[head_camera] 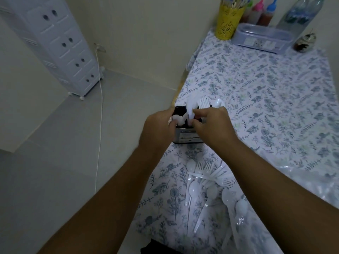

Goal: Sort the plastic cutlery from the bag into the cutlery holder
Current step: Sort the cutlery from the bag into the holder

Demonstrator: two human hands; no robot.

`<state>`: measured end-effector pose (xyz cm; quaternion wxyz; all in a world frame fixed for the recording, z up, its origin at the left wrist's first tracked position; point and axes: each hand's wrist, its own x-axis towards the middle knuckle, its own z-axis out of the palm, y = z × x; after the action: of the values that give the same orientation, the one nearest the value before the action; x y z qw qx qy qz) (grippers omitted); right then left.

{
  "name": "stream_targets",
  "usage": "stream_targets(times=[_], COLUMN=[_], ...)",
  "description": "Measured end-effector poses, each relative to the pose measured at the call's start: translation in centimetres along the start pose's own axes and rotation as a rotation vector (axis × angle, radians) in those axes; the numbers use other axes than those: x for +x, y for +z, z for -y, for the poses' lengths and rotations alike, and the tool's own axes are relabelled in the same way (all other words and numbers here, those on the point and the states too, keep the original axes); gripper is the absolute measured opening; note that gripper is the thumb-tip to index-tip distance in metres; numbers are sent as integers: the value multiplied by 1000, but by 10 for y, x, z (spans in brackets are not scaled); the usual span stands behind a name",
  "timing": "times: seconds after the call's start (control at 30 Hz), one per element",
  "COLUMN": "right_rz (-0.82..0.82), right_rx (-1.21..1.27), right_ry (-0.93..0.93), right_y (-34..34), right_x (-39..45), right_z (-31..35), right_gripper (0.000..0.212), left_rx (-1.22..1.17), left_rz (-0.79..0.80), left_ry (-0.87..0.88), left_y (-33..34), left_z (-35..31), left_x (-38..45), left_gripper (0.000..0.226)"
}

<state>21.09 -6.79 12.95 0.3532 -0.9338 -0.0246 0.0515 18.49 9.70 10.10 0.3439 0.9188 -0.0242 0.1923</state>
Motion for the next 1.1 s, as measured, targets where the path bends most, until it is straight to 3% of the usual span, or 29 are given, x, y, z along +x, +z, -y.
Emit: stream_targets(times=[0.13,0.23,0.33,0.43,0.57,0.7,0.9,1.0,1.1], right_rz=[-65,-102,-61,-10,37,62,50,125,136], right_rx=[45,41,46,76,153,187,405,657,845], right_ry=[-45,-70,-38,62,213,288,499,661,727], right_y=[-21,-31,-30,-27,-32,-39,-27,-14,-1], right_x=[-29,-58,-89,-118,-149,-166,-167,-159,-156], right_z=[-21,-49,-82,-120,-154,-170,-165,-149,-143], right_gripper=[31,29,26,24,21,19,25,27,30], left_rx=[-25,-62,-72,32,146,191,-141,-320,-369], left_rz=[-68,-57,212,451,618,664,516,621,767], left_ry=[-89,-179,-244,-128,-70,-133,-357,-425,-382], left_y=[-1,13,44,85,124,133,104,93,93], left_z=[-2,-7,-17,-28,-41,-44,-58,-74,-83], left_x=[-35,-76,-111,-126,-124,-114,-119,-131,-139], left_gripper=[47,35,18,18,20,4,11,18,14])
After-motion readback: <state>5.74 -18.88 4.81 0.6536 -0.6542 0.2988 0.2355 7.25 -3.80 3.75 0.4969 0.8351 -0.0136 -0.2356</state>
